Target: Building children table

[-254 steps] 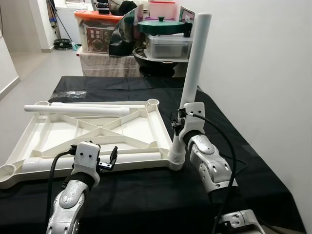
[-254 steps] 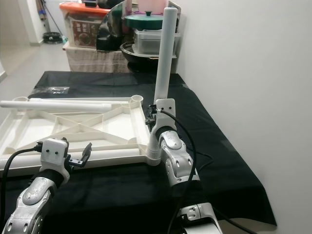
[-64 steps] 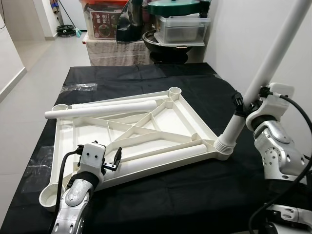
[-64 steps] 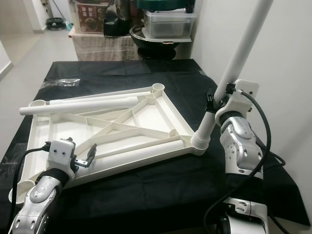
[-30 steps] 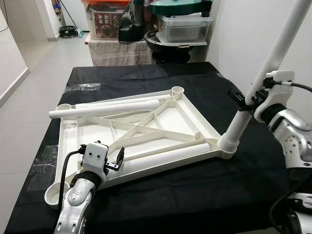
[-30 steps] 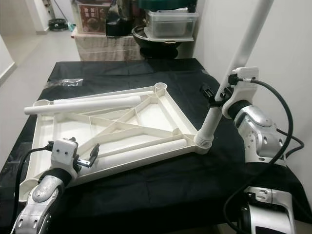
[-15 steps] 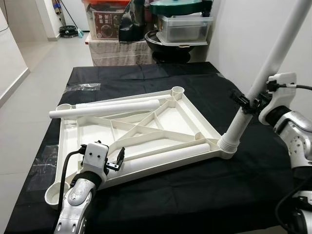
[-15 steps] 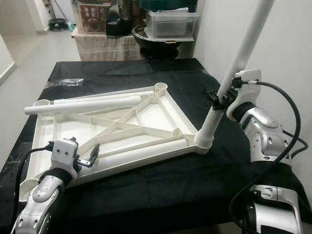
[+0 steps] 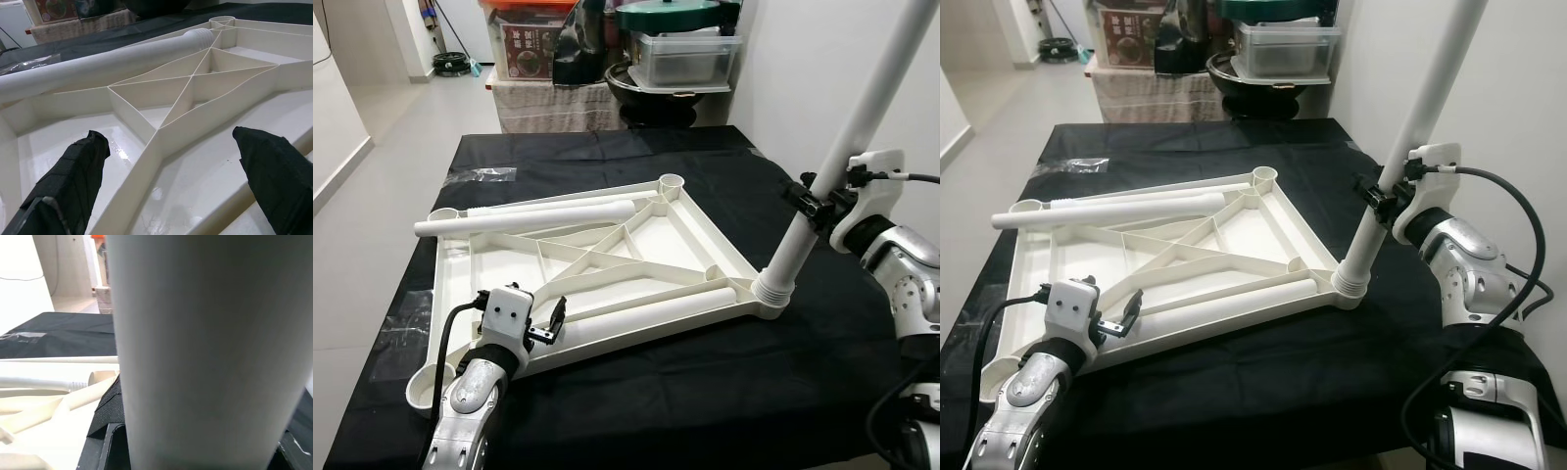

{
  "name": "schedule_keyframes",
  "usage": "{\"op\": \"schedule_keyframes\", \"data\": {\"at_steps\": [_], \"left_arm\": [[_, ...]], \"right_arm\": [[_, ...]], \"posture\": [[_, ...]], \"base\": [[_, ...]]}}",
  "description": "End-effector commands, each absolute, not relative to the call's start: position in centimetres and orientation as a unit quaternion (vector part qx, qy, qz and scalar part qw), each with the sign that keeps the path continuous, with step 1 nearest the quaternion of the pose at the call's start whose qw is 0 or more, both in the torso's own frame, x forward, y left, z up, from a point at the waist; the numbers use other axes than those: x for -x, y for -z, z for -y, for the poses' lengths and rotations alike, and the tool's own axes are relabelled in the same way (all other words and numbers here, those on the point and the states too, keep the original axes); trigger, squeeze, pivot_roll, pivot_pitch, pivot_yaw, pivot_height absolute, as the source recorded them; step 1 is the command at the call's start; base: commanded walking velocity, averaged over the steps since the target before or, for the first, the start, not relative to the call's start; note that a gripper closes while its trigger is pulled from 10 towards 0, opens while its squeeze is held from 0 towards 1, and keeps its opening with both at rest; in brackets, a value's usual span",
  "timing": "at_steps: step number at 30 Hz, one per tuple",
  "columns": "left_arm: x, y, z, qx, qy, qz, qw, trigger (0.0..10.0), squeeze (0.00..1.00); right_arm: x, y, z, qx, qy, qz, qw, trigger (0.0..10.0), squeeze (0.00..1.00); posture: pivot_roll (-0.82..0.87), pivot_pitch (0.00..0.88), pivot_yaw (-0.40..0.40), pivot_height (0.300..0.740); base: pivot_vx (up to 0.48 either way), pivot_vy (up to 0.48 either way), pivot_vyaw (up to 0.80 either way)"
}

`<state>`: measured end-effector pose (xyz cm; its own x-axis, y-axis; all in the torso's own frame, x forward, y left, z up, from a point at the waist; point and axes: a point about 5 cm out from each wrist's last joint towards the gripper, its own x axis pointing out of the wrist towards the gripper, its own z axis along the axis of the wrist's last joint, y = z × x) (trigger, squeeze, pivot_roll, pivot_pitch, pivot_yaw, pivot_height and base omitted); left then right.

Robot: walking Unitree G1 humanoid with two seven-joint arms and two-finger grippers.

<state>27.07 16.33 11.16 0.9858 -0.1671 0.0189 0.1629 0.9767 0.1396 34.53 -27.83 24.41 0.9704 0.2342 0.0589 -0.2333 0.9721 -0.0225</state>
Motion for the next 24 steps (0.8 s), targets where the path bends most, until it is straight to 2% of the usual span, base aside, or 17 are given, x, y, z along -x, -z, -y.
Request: {"op": "schedule_keyframes", "data": {"at_steps": [1, 3, 11, 12, 13, 15, 17, 18, 19, 21, 22, 24], "left_arm": [[-26.8, -10.1, -16.7, -0.072, 0.079, -0.009, 0.994, 10.0, 0.00], [-26.8, -10.1, -16.7, -0.073, 0.077, -0.008, 0.994, 10.0, 0.00], [-26.8, -10.1, -16.6, -0.073, 0.075, -0.008, 0.994, 10.0, 0.00], [-26.8, -10.1, -16.6, -0.073, 0.075, -0.008, 0.994, 10.0, 0.00], [-26.8, -10.1, -16.6, -0.073, 0.075, -0.008, 0.994, 10.0, 0.00], [-26.9, -10.2, -16.7, -0.073, 0.072, -0.006, 0.995, 10.0, 0.00], [-26.9, -10.2, -16.7, -0.073, 0.072, -0.006, 0.995, 10.0, 0.00], [-27.0, -10.2, -16.7, -0.073, 0.071, -0.005, 0.995, 10.0, 0.00], [-27.0, -10.2, -16.7, -0.073, 0.071, -0.005, 0.995, 10.0, 0.00], [-27.0, -10.1, -16.6, -0.071, 0.071, -0.005, 0.995, 10.0, 0.00], [-27.0, -10.1, -16.6, -0.071, 0.071, -0.005, 0.995, 10.0, 0.00], [-27.1, -10.1, -16.4, -0.070, 0.072, -0.005, 0.995, 10.0, 0.00]], "right_arm": [[-34.5, -23.4, 27.9, 0.011, -0.102, 0.006, 0.995, 0.0, 0.00], [-34.6, -22.3, 26.6, 0.007, -0.063, -0.024, 0.998, 0.0, 0.00], [-34.4, -20.9, 25.7, 0.001, -0.014, -0.049, 0.999, 0.0, 0.00], [-34.3, -19.5, 25.2, -0.011, 0.041, -0.065, 0.997, 0.0, 0.00], [-34.3, -19.5, 25.2, -0.011, 0.041, -0.065, 0.997, 0.0, 0.00], [-33.7, -17.0, 23.7, -0.037, 0.131, -0.094, 0.986, 0.0, 0.00], [-33.7, -17.0, 23.7, -0.037, 0.131, -0.094, 0.986, 0.0, 0.00], [-33.5, -16.2, 22.7, -0.039, 0.158, -0.101, 0.982, 0.0, 0.00], [-33.5, -16.2, 22.7, -0.039, 0.158, -0.101, 0.982, 0.0, 0.00], [-33.6, -15.3, 20.4, -0.029, 0.173, -0.114, 0.978, 0.0, 0.00], [-33.6, -15.3, 20.4, -0.029, 0.173, -0.114, 0.978, 0.0, 0.00], [-34.3, -15.1, 18.8, -0.020, 0.173, -0.128, 0.976, 0.0, 0.00]], "posture": [[-0.01, 0.000, -0.026, 0.740], [0.00, 0.000, -0.034, 0.740], [0.00, 0.000, -0.037, 0.740], [0.00, 0.000, -0.039, 0.740], [0.00, 0.000, -0.039, 0.740], [0.00, 0.000, -0.048, 0.740], [0.00, 0.000, -0.048, 0.740], [0.00, 0.000, -0.046, 0.740], [0.00, 0.000, -0.046, 0.740], [0.00, 0.000, -0.051, 0.740], [0.00, 0.000, -0.051, 0.740], [0.00, 0.000, -0.059, 0.740]], "base": [[0.000, 0.000, 0.00], [0.000, 0.000, 0.00], [0.000, 0.000, 0.00], [0.000, 0.000, 0.00], [0.000, 0.000, 0.00], [0.000, 0.000, 0.00], [0.000, 0.000, 0.00], [0.000, 0.000, 0.00], [0.000, 0.000, 0.00], [0.000, 0.000, 0.00], [0.000, 0.000, 0.00], [0.000, 0.000, 0.00]]}}
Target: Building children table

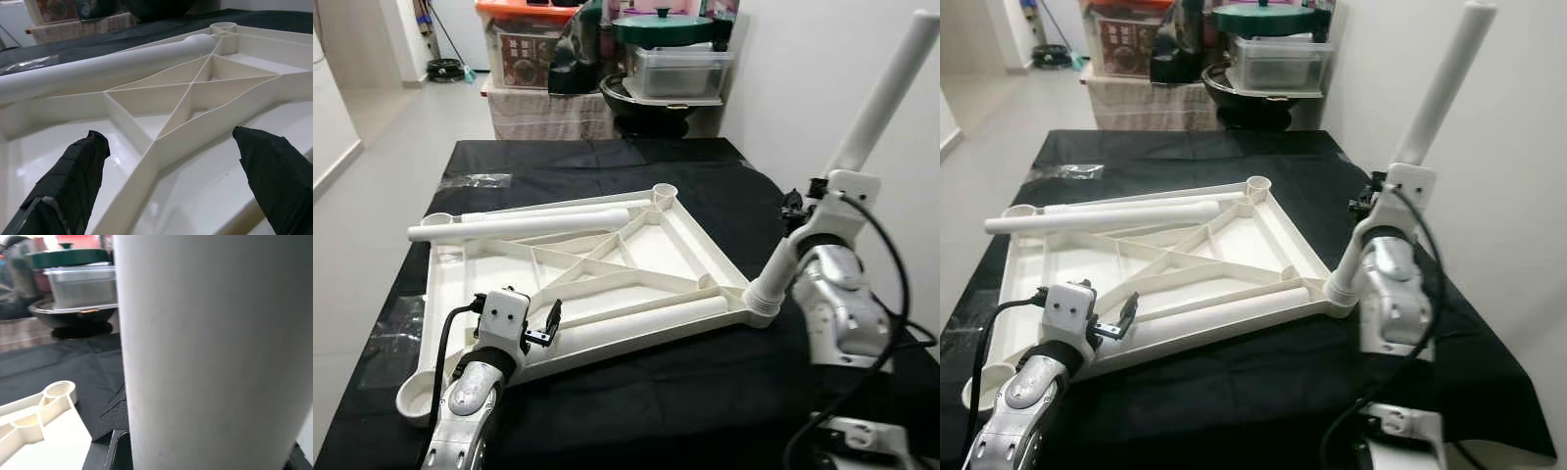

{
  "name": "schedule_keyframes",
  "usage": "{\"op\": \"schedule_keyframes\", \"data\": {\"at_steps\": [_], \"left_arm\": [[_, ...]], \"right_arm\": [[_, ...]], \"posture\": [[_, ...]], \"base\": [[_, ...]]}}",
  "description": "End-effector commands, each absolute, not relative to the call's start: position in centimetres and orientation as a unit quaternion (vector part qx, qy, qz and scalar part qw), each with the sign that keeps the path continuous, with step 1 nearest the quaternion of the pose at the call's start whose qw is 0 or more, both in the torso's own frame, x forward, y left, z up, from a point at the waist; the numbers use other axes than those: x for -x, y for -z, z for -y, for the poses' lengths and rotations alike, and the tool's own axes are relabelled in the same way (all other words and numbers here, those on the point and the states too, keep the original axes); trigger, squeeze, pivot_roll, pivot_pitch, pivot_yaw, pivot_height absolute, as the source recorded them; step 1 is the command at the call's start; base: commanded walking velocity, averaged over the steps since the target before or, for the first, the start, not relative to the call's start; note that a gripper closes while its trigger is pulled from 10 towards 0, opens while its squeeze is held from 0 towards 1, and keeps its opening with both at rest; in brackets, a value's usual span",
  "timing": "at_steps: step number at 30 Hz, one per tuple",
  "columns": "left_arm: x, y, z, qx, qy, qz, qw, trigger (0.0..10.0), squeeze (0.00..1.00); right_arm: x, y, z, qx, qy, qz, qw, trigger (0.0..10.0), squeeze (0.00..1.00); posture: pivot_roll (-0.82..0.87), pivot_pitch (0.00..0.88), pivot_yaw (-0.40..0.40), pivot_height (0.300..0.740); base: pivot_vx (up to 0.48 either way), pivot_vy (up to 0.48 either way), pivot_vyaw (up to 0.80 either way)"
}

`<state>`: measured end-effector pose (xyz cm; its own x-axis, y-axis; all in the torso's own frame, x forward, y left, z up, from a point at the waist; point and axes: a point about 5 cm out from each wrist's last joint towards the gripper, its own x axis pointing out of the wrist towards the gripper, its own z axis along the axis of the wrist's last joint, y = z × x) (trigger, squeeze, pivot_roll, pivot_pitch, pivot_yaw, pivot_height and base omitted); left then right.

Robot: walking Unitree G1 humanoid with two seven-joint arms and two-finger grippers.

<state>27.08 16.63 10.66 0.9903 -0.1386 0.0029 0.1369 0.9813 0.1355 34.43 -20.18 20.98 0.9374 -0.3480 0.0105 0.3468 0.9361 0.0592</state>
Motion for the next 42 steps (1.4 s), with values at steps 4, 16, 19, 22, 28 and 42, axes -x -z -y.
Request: {"op": "schedule_keyframes", "data": {"at_steps": [4, 16, 19, 22, 28, 42], "left_arm": [[-27.1, -10.1, -16.2, -0.069, 0.071, -0.004, 0.995, 10.0, 0.00], [-27.0, -9.9, -16.2, -0.069, 0.067, -0.006, 0.995, 10.0, 0.00], [-27.0, -9.9, -16.2, -0.069, 0.067, -0.006, 0.995, 10.0, 0.00], [-27.0, -9.8, -16.2, -0.069, 0.067, -0.007, 0.995, 10.0, 0.00], [-27.0, -9.8, -16.2, -0.069, 0.067, -0.007, 0.995, 10.0, 0.00], [-27.1, -9.8, -16.3, -0.070, 0.068, -0.006, 0.995, 10.0, 0.00]], "right_arm": [[-35.1, -15.2, 17.5, -0.012, 0.179, -0.145, 0.973, 0.0, 0.00], [-35.8, -14.4, 16.6, -0.057, 0.270, -0.181, 0.944, 0.0, 0.00], [-35.8, -14.4, 16.5, -0.061, 0.276, -0.182, 0.942, 0.0, 0.00], [-35.7, -14.1, 15.9, -0.071, 0.286, -0.188, 0.937, 0.0, 0.00], [-35.6, -14.1, 15.6, -0.073, 0.286, -0.187, 0.937, 0.0, 0.00], [-36.2, -16.3, 15.5, -0.089, 0.274, -0.143, 0.947, 10.0, 0.00]], "posture": [[0.00, 0.000, -0.063, 0.740], [0.00, 0.000, -0.080, 0.740], [0.00, 0.000, -0.080, 0.740], [0.00, 0.000, -0.078, 0.740], [0.00, 0.000, -0.079, 0.740], [0.00, 0.000, -0.073, 0.740]], "base": [[0.000, 0.000, 0.00], [0.000, 0.000, 0.00], [0.000, 0.000, 0.00], [0.000, 0.000, 0.00], [0.000, 0.000, 0.00], [0.000, 0.000, 0.00]]}}
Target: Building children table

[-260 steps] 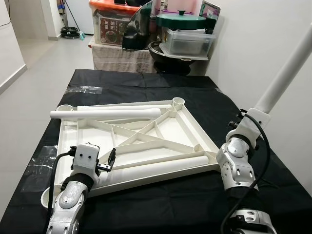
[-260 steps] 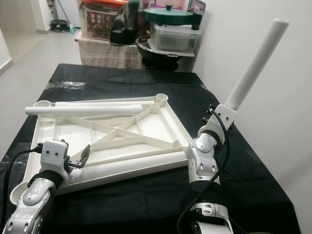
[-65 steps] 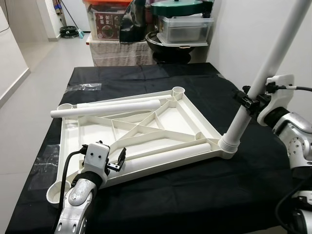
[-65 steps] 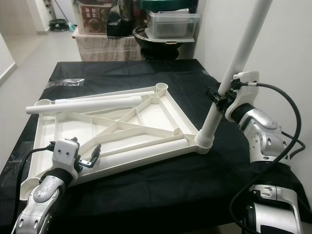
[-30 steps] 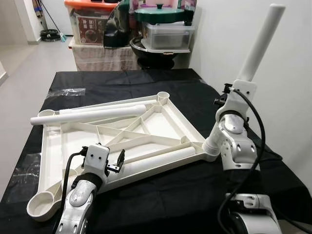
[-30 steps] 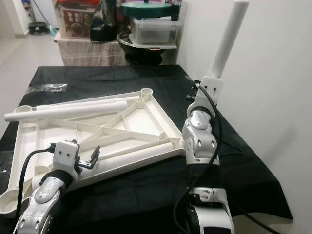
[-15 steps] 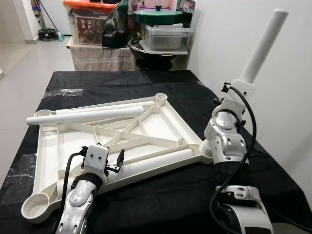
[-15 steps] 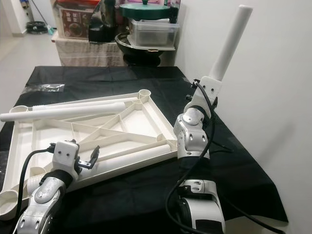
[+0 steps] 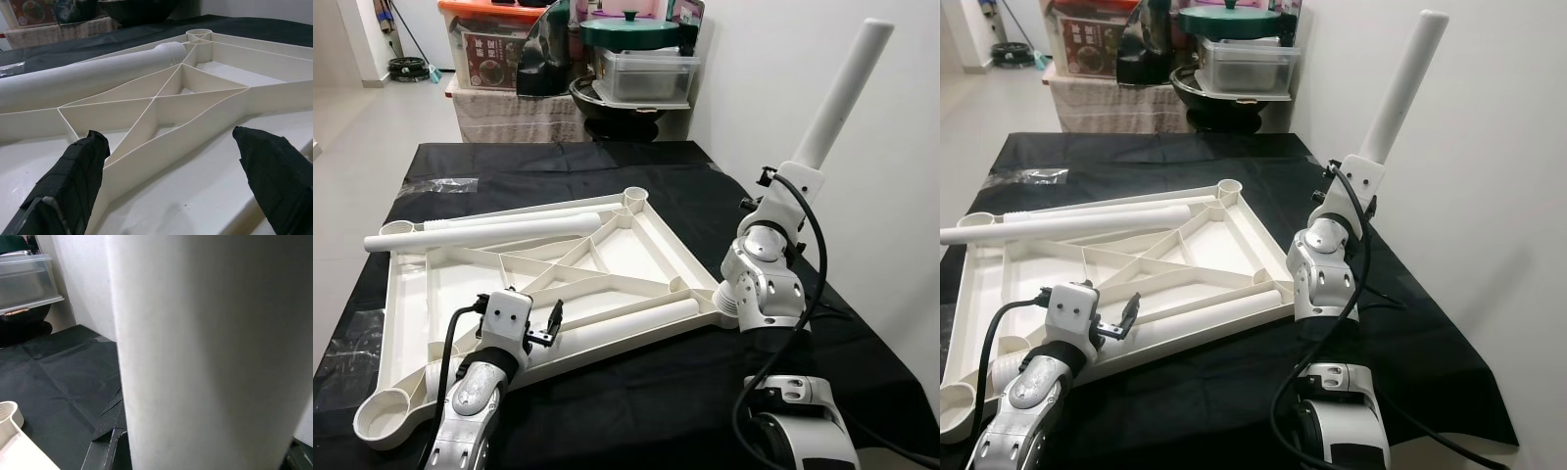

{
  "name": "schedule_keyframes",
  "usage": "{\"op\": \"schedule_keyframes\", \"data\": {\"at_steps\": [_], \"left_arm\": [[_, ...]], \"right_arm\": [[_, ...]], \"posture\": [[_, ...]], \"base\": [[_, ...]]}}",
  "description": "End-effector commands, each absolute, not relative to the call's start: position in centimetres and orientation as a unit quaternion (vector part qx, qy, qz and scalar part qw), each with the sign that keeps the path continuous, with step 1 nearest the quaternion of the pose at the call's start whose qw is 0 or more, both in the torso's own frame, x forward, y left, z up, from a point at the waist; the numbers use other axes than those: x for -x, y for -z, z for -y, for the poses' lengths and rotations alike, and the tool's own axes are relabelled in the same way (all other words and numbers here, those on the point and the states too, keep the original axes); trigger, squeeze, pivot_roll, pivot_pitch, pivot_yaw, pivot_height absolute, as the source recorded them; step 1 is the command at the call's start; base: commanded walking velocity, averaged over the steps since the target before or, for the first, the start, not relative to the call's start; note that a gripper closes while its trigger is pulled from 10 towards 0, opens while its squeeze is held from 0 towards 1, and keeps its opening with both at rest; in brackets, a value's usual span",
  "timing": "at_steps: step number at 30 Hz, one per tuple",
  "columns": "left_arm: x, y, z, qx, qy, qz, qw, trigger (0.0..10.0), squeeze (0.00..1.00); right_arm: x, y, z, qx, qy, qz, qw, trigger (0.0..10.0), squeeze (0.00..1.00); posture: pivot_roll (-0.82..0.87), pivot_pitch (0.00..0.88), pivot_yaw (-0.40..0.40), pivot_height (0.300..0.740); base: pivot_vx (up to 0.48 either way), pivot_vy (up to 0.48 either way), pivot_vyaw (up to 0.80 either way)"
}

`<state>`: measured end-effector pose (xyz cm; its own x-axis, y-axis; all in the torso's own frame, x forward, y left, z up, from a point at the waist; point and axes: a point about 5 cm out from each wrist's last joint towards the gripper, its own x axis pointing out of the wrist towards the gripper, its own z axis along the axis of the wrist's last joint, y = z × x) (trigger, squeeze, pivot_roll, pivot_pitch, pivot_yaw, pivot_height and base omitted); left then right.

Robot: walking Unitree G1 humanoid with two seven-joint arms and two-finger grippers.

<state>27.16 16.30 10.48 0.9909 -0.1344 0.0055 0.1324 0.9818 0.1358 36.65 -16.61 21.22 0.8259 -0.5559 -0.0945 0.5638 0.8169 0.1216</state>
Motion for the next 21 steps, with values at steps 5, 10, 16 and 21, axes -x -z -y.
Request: {"op": "schedule_keyframes", "data": {"at_steps": [5, 10, 16, 21], "left_arm": [[-27.1, -9.8, -16.2, -0.071, 0.070, -0.006, 0.995, 10.0, 0.00], [-27.1, -9.8, -16.2, -0.071, 0.071, -0.006, 0.995, 10.0, 0.00], [-27.1, -9.8, -16.1, -0.069, 0.070, -0.006, 0.995, 10.0, 0.00], [-27.1, -9.7, -16.1, -0.069, 0.070, -0.006, 0.995, 10.0, 0.00]], "right_arm": [[-36.2, -17.1, 15.3, -0.093, 0.267, -0.137, 0.949, 10.0, 0.00], [-36.2, -17.7, 15.2, -0.090, 0.258, -0.131, 0.953, 10.0, 0.00], [-36.3, -18.8, 15.2, -0.085, 0.243, -0.122, 0.959, 10.0, 0.00], [-36.2, -18.9, 15.3, -0.085, 0.239, -0.120, 0.960, 10.0, 0.00]], "posture": [[-0.01, 0.000, -0.070, 0.740], [-0.01, 0.000, -0.071, 0.740], [-0.01, 0.000, -0.073, 0.740], [-0.01, 0.000, -0.074, 0.740]], "base": [[0.000, 0.000, 0.00], [0.000, 0.000, 0.00], [0.000, 0.000, 0.00], [0.000, 0.000, 0.00]]}}
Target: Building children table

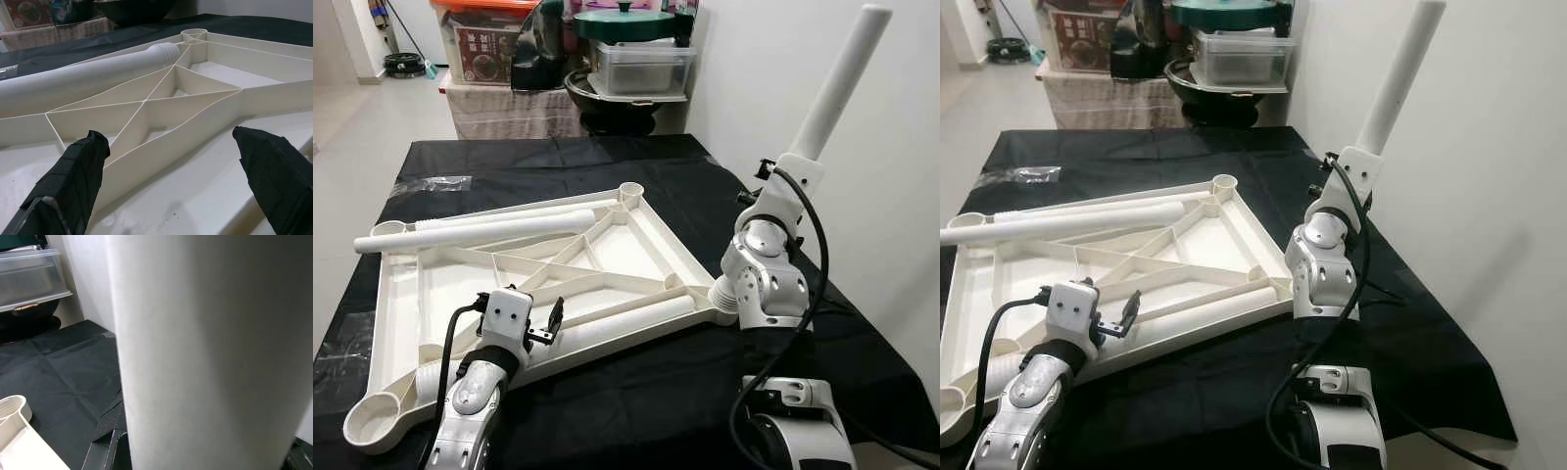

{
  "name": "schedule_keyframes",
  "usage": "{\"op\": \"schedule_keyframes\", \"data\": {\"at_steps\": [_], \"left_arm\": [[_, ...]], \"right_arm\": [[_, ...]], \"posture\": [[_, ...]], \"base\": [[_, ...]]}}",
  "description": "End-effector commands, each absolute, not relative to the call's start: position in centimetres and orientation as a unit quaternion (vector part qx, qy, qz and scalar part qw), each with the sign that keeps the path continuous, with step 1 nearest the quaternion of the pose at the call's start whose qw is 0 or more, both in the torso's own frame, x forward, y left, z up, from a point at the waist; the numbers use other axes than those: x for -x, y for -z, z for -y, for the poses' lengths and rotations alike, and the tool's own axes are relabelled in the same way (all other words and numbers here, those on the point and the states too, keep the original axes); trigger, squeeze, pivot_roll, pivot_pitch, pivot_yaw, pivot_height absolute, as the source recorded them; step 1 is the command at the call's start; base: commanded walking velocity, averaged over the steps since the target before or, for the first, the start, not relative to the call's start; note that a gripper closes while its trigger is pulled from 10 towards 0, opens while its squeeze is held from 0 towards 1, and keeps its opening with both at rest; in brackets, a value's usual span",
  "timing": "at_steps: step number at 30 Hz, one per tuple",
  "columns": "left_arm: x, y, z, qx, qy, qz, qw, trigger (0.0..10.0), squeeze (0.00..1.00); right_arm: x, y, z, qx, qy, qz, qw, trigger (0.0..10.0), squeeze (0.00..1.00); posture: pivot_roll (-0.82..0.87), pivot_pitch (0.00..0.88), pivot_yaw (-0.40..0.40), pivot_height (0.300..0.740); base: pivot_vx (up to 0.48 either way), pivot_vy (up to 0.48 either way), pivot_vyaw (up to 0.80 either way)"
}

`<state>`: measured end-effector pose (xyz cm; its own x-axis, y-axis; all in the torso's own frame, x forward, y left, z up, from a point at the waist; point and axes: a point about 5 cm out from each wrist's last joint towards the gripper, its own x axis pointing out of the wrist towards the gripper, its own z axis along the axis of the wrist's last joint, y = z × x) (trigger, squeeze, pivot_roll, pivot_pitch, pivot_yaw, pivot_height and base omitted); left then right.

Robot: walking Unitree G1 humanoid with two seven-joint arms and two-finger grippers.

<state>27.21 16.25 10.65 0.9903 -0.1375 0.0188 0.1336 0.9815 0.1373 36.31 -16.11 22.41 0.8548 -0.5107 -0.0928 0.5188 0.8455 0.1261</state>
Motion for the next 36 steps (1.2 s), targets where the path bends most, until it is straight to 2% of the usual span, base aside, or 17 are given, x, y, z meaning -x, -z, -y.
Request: {"op": "schedule_keyframes", "data": {"at_steps": [1, 6, 7, 8, 22, 29, 36], "left_arm": [[-27.1, -9.7, -16.1, -0.069, 0.070, -0.006, 0.995, 10.0, 0.00], [-27.1, -9.7, -16.1, -0.068, 0.071, -0.006, 0.995, 10.0, 0.00], [-27.1, -9.6, -16.1, -0.068, 0.072, -0.007, 0.995, 10.0, 0.00], [-27.1, -9.6, -16.0, -0.068, 0.073, -0.007, 0.995, 10.0, 0.00], [-27.1, -9.5, -15.8, -0.066, 0.075, -0.008, 0.995, 10.0, 0.00], [-27.2, -9.5, -15.8, -0.065, 0.075, -0.007, 0.995, 10.0, 0.00], [-27.3, -9.5, -15.9, -0.066, 0.075, -0.006, 0.995, 10.0, 0.00]], "right_arm": [[-36.2, -18.9, 15.3, -0.085, 0.239, -0.120, 0.960, 10.0, 0.00], [-35.8, -19.5, 15.5, -0.096, 0.237, -0.108, 0.961, 10.0, 0.00], [-35.8, -20.0, 15.5, -0.101, 0.236, -0.098, 0.962, 10.0, 0.82], [-35.7, -20.8, 15.6, -0.107, 0.235, -0.084, 0.963, 10.0, 1.00], [-34.9, -24.5, 15.9, -0.120, 0.216, -0.022, 0.969, 10.0, 1.00], [-34.4, -25.7, 17.0, -0.114, 0.207, -0.002, 0.972, 10.0, 1.00], [-34.1, -27.8, 19.3, -0.054, 0.119, 0.038, 0.991, 10.0, 1.00]], "posture": [[-0.01, 0.000, -0.074, 0.740], [-0.01, 0.000, -0.070, 0.740], [-0.02, 0.000, -0.069, 0.740], [-0.02, 0.000, -0.067, 0.740], [-0.03, 0.000, -0.065, 0.740], [-0.03, 0.000, -0.064, 0.740], [-0.03, 0.000, -0.058, 0.740]], "base": [[0.000, 0.000, 0.00], [0.000, 0.000, 0.00], [0.000, 0.000, 0.00], [0.000, 0.000, 0.00], [0.000, 0.000, 0.00], [0.000, 0.000, 0.00], [0.000, 0.000, 0.00]]}}
